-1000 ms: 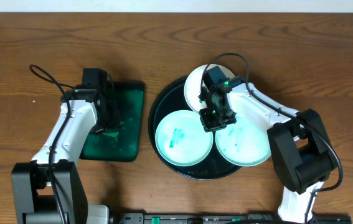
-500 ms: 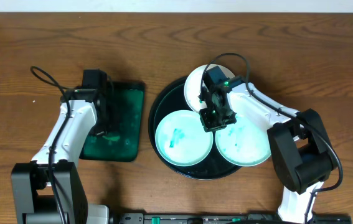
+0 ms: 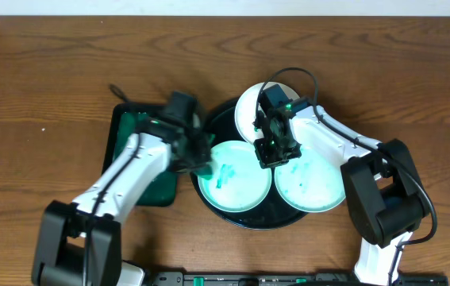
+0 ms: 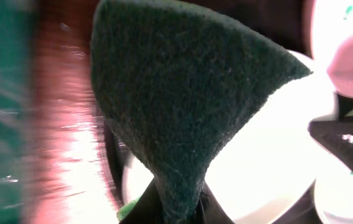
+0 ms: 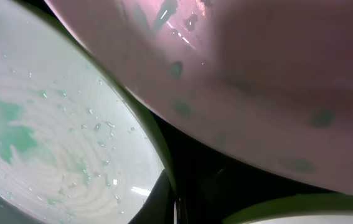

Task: Clean dirty plates on tray and stack at the side
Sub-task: 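Scrub the lower-left plate with the sponge in the left gripper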

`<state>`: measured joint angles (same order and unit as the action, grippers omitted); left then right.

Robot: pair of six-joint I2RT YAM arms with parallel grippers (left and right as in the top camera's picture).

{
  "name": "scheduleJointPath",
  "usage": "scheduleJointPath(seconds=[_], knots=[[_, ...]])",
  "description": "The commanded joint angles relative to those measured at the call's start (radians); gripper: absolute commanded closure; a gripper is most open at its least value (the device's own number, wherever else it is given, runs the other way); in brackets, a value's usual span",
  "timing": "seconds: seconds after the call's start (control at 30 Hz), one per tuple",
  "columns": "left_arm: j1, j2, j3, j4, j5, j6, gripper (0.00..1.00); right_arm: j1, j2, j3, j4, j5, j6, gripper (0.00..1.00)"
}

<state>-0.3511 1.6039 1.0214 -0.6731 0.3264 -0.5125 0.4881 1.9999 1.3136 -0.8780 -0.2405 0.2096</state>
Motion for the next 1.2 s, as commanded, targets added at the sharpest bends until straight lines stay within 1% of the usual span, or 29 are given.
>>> scheduleJointPath(seconds=[0.0, 0.07, 0.17, 0.23, 0.37, 0.4, 0.43, 0.53, 0.6, 0.67, 0.77, 0.83, 0.93, 1.0, 1.1, 1.13, 1.17], knots=[[-0.068, 0.060, 0.000, 0.029, -0.020, -0.172, 0.93, -0.023, 0.009, 0.007, 0.000, 0.094, 0.021, 0.99], [-0.106, 0.105, 0.000, 0.062, 0.008, -0.218, 0.93, -0.023, 0.009, 0.007, -0.002, 0.094, 0.021, 0.99], [-0.154, 0.184, 0.000, 0.146, 0.114, -0.253, 0.93, -0.023, 0.009, 0.007, -0.002, 0.094, 0.021, 0.99], [-0.176, 0.227, 0.000, 0.183, 0.153, -0.272, 0.93, -0.023, 0.009, 0.007, -0.002, 0.094, 0.021, 0.99], [-0.172, 0.261, 0.001, 0.152, 0.159, -0.272, 0.93, -0.022, 0.009, 0.007, -0.005, 0.094, 0.021, 0.99], [-0.161, 0.261, 0.002, 0.130, 0.151, -0.271, 0.93, -0.023, 0.009, 0.007, -0.005, 0.094, 0.021, 0.99], [-0.134, 0.258, 0.012, 0.066, 0.098, -0.270, 0.93, -0.023, 0.009, 0.007, -0.005, 0.094, 0.021, 0.99], [-0.089, 0.258, 0.033, -0.050, -0.029, -0.244, 0.93, -0.023, 0.009, 0.007, -0.005, 0.094, 0.021, 0.99], [-0.066, 0.258, 0.037, -0.097, -0.099, -0.217, 0.93, -0.023, 0.009, 0.007, -0.004, 0.094, 0.021, 0.99], [-0.045, 0.258, 0.037, -0.130, -0.138, -0.195, 0.93, -0.023, 0.009, 0.007, -0.004, 0.094, 0.021, 0.99], [-0.031, 0.258, 0.037, -0.133, -0.150, -0.191, 0.93, -0.023, 0.009, 0.007, -0.002, 0.094, 0.021, 0.99], [-0.035, 0.259, 0.037, -0.110, -0.107, -0.185, 0.93, -0.023, 0.009, 0.007, -0.001, 0.094, 0.021, 0.99], [-0.054, 0.261, 0.031, -0.014, 0.036, -0.146, 0.93, -0.023, 0.009, 0.007, 0.000, 0.094, 0.021, 0.99], [-0.084, 0.271, 0.025, 0.082, 0.145, -0.147, 0.93, -0.023, 0.009, 0.007, 0.000, 0.094, 0.021, 0.99], [-0.134, 0.294, 0.024, 0.175, 0.243, -0.166, 0.93, -0.023, 0.009, 0.007, -0.001, 0.094, 0.021, 0.99], [-0.168, 0.319, 0.024, 0.226, 0.315, -0.174, 0.93, -0.022, 0.009, 0.007, -0.002, 0.094, 0.021, 0.99], [-0.181, 0.332, 0.024, 0.242, 0.343, -0.179, 0.93, -0.022, 0.009, 0.007, -0.002, 0.094, 0.021, 0.99]])
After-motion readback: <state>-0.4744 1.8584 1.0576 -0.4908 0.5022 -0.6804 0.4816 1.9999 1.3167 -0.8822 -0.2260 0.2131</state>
